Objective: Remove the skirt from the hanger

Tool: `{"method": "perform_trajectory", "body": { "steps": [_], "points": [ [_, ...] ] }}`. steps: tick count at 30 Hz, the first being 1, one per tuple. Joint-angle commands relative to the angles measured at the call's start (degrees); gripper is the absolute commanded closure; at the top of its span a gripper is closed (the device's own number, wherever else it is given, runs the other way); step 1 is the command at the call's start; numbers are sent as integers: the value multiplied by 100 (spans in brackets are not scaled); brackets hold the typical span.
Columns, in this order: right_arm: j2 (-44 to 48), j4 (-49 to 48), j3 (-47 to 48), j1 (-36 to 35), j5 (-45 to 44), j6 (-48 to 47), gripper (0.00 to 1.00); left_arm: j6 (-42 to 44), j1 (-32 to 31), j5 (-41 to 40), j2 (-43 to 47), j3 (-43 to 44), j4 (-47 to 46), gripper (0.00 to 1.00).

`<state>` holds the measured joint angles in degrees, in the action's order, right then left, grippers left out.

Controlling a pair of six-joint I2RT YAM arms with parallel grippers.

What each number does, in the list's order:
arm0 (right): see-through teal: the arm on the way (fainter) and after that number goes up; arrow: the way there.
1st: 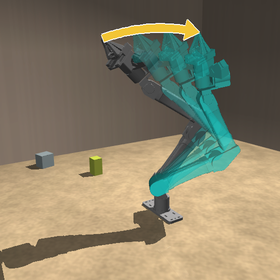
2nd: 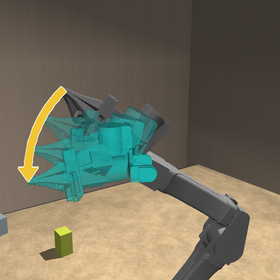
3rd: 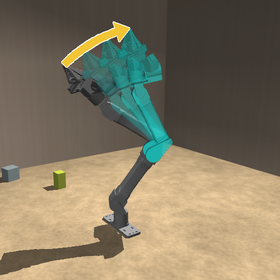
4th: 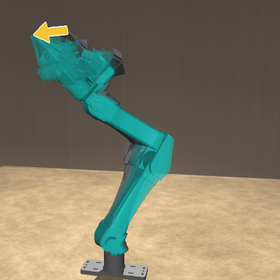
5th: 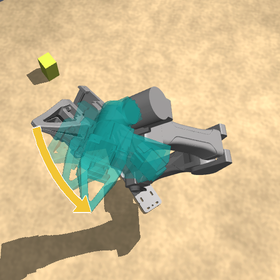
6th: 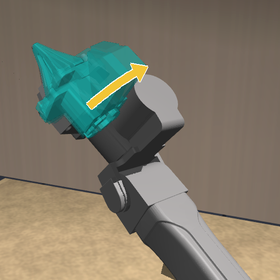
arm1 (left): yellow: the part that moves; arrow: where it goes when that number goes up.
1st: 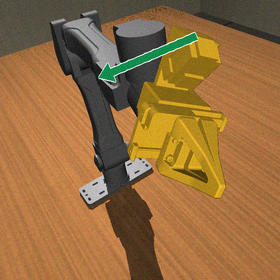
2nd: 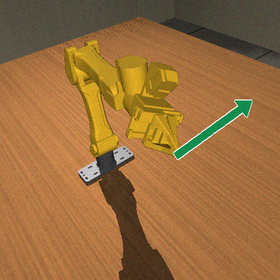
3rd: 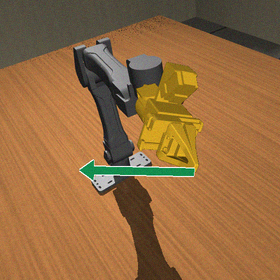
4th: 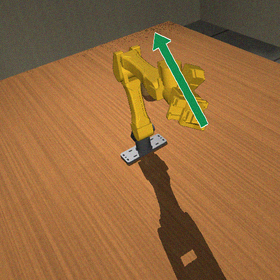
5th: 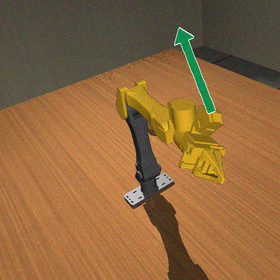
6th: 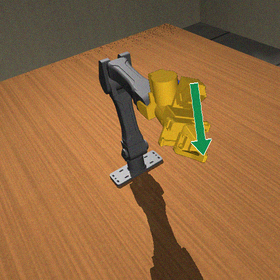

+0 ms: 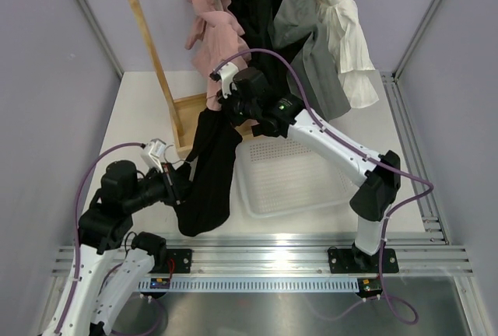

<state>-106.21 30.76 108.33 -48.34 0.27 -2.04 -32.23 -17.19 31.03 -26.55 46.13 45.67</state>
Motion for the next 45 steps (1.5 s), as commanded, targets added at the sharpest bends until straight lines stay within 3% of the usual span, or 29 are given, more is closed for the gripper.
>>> {"method": "perform_trajectory", "body": {
  "steps": [1,8,11,15,24,29,45],
  "points": [
    [3,-448,276,702,-592,-112,100,270,-56,607,238,28,557,100],
    [1058,-1211,-759,756,2272,-481,100,243,-56,440,-148,-192,504,100],
    [1243,-1397,-823,685,2609,-298,100,287,-56,465,-324,-148,495,100],
    [1024,-1310,-472,606,2347,2,100,340,-56,650,-518,-113,425,100],
    [-285,-800,776,123,-541,433,100,419,-162,958,-440,54,566,100],
    [-576,-976,874,175,-1415,389,100,489,-258,932,-211,98,828,100],
    [-241,-1046,153,922,-1081,-77,100,762,-293,53,158,651,1972,100]
  ]
}}
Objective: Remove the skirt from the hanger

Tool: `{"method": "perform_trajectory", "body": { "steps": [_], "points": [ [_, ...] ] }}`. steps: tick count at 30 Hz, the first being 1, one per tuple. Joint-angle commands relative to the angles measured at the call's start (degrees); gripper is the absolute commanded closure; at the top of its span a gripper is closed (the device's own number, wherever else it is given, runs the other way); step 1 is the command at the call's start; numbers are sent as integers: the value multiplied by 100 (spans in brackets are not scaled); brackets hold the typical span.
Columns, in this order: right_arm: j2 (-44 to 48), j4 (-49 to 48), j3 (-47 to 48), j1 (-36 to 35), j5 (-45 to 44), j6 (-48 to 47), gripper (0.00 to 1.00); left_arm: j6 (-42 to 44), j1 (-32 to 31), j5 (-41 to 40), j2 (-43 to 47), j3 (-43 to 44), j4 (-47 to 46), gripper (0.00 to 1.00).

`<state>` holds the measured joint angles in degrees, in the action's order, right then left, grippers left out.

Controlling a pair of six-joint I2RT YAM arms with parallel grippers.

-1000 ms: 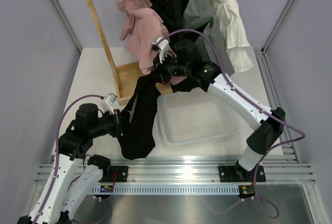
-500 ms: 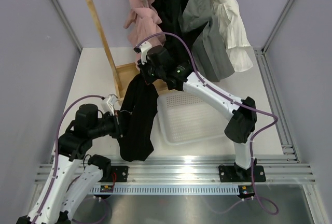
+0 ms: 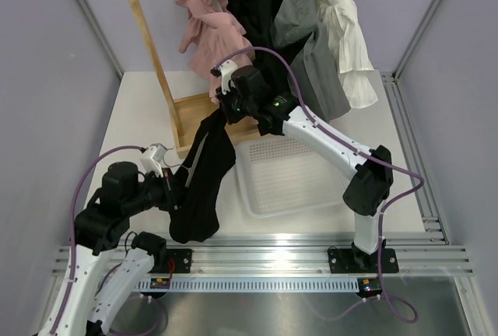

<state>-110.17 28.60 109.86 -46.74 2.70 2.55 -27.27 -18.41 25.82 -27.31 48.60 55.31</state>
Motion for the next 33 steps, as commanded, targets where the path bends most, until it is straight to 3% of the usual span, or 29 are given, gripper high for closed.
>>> {"method": "perform_trajectory", "body": {
  "steps": [1,7,12,16,19,26,33],
  "points": [
    [136,-838,26,833,-1368,-553,100,292,-171,564,261,440,1069,100],
    [136,-952,-78,1088,-1334,-554,100,275,-206,616,340,484,1193,100],
    [522,-1181,-325,1071,-194,-544,100,169,-215,942,235,63,894,100],
    [330,-972,86,939,-41,-475,100,160,-250,1012,138,114,815,100],
    [119,-909,290,667,-235,-431,100,178,-277,1012,33,185,788,100],
    [-400,-865,869,350,-1604,-27,100,187,-329,1030,-81,256,815,100],
    [-628,-830,1212,306,-1720,-87,100,222,-417,986,-213,334,754,100]
  ]
}}
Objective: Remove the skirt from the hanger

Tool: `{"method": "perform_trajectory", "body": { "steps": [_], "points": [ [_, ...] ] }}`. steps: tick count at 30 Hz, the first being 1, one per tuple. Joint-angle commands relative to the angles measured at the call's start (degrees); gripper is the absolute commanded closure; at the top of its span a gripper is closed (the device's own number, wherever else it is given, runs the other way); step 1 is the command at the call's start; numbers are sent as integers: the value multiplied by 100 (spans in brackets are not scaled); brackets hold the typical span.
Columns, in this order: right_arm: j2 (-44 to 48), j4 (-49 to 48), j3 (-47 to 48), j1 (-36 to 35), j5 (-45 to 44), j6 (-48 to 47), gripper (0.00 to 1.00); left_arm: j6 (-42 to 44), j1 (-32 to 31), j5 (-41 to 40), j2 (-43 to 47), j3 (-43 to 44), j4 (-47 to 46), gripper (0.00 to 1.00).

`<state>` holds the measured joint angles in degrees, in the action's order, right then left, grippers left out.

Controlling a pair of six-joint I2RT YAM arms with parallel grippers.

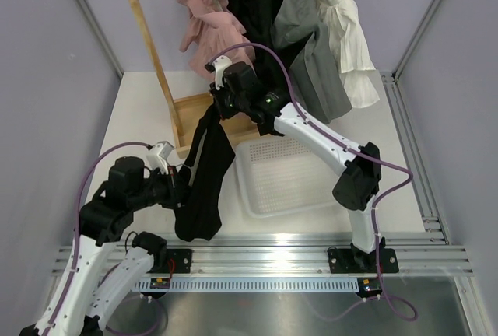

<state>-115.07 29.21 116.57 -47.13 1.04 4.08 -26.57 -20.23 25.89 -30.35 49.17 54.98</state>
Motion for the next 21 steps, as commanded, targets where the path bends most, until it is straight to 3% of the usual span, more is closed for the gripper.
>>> {"method": "perform_trajectory", "body": {
  "steps": [1,6,14,21],
  "points": [
    [-191,-821,611,337,-1571,-241,100,161,-245,988,64,286,786,100],
    [-157,-881,578,153,-1212,-293,100,204,-289,953,-120,339,716,100],
    [-779,-285,990,-6,-1492,-636,100,292,-385,654,-279,831,979,100],
    [-702,-311,165,20,-1396,-873,100,372,-447,417,-349,1086,1120,100]
  ]
}}
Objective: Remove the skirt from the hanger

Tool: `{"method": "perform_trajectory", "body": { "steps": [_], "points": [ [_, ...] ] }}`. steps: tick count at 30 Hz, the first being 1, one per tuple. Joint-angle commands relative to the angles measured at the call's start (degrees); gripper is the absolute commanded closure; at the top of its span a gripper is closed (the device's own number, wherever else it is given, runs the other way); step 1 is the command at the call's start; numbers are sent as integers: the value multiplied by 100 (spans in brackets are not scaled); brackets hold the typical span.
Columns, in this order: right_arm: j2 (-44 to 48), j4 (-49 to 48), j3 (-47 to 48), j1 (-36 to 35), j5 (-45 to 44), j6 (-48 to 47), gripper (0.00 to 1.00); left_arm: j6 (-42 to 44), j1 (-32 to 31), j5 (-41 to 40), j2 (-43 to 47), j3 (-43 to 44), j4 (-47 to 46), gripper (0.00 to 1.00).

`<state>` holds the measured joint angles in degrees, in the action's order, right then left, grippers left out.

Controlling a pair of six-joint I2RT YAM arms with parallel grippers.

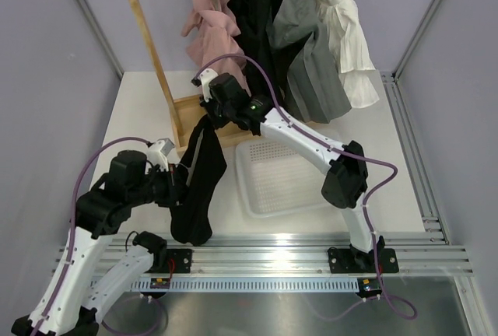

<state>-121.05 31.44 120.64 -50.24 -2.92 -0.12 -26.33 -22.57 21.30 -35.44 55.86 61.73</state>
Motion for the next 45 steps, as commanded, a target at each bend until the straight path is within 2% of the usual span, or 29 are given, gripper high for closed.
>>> {"method": "perform_trajectory", "body": {
  "steps": [1,3,8,9,12,14,18,22,25,30,35,42,45],
  "points": [
    [-103,-525,-260,365,-904,-454,100,348,-204,902,126,391,436,100],
    [-15,-481,-269,427,-685,-436,100,365,-222,946,108,295,392,100],
    [801,-1042,-760,682,1133,-655,89,304,-231,1087,134,-101,191,100],
    [872,-1052,-761,699,1370,-734,89,304,-231,1113,134,-188,164,100],
    [865,-824,-569,700,2206,-963,100,338,-248,1157,47,-163,93,100],
    [611,-501,-236,691,2576,-1033,100,409,-265,1157,-41,-23,111,100],
    [144,-253,161,691,2411,-806,100,541,-415,1043,-235,259,172,100],
    [-137,-244,355,682,1158,-463,100,611,-529,912,-305,408,277,100],
    [-304,-138,452,700,523,-673,100,664,-573,639,-306,593,471,100],
    [-24,-260,-144,1235,1038,-647,100,655,-626,60,-244,813,875,100],
    [179,-306,-699,1315,1223,-1086,100,655,-626,-91,-244,953,998,100],
    [-217,20,-655,1306,1522,-1078,100,708,-661,-38,-279,1410,946,100],
    [-173,-68,-866,1306,1226,-1060,100,699,-661,67,-191,1726,858,100]
  ]
}}
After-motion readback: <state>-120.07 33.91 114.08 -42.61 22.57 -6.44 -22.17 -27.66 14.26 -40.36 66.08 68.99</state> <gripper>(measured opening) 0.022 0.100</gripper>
